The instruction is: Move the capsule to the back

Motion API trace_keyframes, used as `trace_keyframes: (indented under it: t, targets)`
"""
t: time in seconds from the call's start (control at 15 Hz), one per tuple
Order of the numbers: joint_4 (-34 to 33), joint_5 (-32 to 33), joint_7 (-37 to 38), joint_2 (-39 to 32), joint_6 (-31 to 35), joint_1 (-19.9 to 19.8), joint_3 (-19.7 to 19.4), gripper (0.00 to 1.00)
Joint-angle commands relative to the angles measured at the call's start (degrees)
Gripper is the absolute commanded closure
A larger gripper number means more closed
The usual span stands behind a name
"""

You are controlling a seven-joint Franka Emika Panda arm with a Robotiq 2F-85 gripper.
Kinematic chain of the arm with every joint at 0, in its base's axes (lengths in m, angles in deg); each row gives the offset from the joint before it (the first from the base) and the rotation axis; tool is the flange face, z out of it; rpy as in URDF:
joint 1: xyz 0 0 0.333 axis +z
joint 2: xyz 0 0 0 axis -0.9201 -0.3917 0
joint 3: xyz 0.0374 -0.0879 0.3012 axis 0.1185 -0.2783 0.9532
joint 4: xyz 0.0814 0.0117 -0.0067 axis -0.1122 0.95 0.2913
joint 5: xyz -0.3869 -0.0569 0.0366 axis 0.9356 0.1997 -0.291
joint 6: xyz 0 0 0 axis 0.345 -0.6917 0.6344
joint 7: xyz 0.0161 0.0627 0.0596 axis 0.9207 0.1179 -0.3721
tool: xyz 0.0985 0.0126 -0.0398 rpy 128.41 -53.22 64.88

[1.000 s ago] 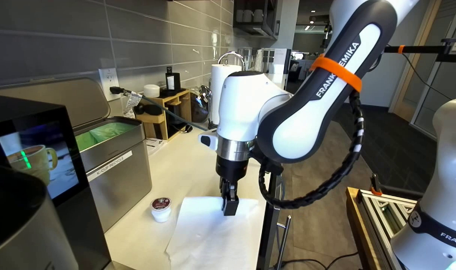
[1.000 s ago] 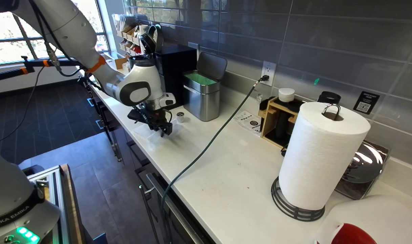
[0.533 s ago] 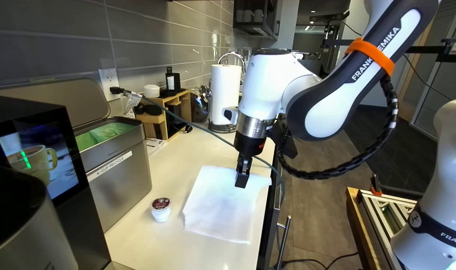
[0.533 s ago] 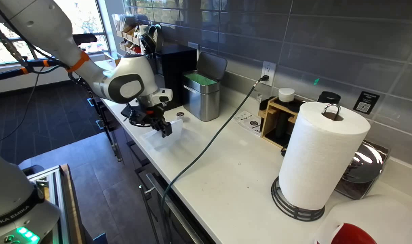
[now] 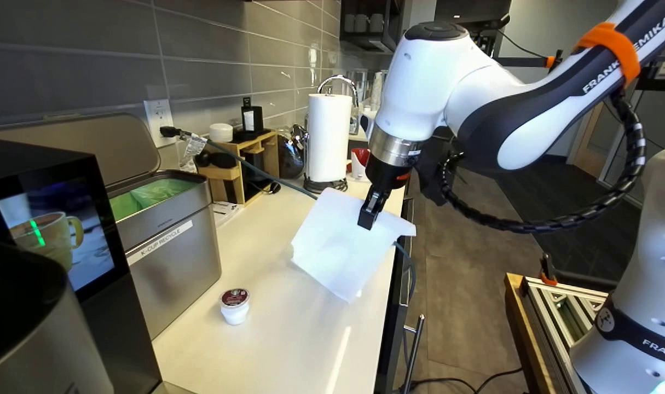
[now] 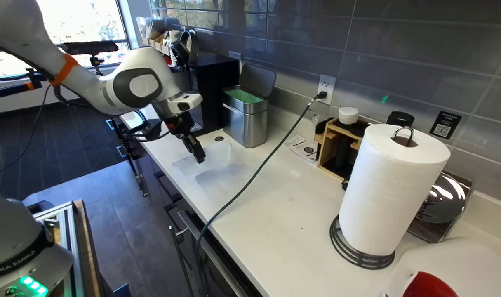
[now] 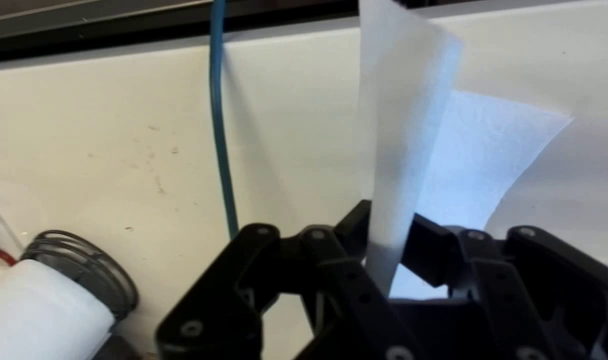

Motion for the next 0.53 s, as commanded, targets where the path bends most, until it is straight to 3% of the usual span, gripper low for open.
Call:
trace_keyframes:
  t: [0.0,0.07,0.27,0.33,0.47]
  targets:
    - [1.90,-1.30,2.00,5.97,-7.62,0.09,2.84,0.97]
    - [0.17,-0.21,2.22,3.15,-4.70,-0.98,2.34,0.90]
    - [0.70,-0.48,2.19,5.02,-6.84,-0.59,3.22,0.90]
    - [0.88,-0.49,2.19,5.05,-6.84,-0.60,3.22,0.97]
    - [0.83,-0.19,1.16,8.86,-9.92,-1.89,2.17,0.97]
